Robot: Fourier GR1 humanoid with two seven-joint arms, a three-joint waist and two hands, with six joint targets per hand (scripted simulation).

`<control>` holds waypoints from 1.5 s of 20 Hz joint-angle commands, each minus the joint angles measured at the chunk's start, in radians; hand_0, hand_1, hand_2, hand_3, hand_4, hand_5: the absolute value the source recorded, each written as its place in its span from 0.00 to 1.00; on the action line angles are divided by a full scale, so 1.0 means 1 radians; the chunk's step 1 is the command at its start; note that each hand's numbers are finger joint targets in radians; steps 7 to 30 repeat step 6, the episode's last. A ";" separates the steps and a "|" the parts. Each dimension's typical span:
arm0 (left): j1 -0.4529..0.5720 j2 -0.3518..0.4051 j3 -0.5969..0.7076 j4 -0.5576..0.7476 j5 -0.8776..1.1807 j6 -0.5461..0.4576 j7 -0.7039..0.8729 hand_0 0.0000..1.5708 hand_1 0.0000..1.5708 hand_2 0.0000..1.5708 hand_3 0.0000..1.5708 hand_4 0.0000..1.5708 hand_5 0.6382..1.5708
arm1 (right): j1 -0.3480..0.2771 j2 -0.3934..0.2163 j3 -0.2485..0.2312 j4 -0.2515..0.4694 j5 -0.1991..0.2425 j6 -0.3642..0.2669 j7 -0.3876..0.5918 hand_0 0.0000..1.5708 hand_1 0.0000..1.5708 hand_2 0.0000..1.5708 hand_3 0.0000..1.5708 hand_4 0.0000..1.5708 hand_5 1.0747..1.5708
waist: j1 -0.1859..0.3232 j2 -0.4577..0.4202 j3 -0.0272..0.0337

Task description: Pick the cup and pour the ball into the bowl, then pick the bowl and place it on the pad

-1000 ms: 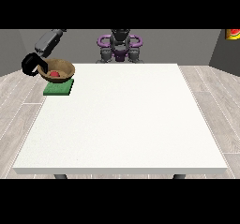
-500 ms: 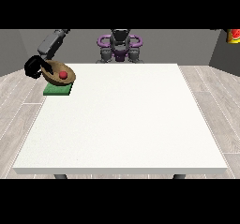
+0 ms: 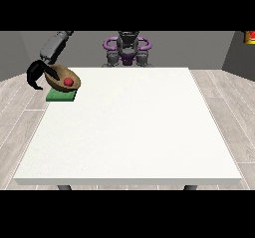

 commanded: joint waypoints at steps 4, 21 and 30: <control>0.050 -0.121 -0.065 -0.108 -0.007 0.075 0.041 0.00 0.00 0.00 0.00 0.76 1.00 | 0.007 -0.077 0.024 0.057 0.021 0.121 0.045 0.00 0.00 0.00 0.00 0.00 0.66 | -0.010 -0.083 0.0076; 0.086 -0.107 -0.073 -0.022 -0.052 0.057 0.006 0.00 0.00 0.00 0.00 0.76 1.00 | -0.017 -0.015 0.069 -0.026 0.042 0.060 0.120 0.00 0.00 0.00 0.00 0.13 0.61 | -0.037 -0.184 0.0054; 0.086 -0.107 -0.073 -0.022 -0.052 0.057 0.006 0.00 0.00 0.00 0.00 0.76 1.00 | -0.017 -0.015 0.069 -0.026 0.042 0.060 0.120 0.00 0.00 0.00 0.00 0.13 0.61 | -0.037 -0.184 0.0054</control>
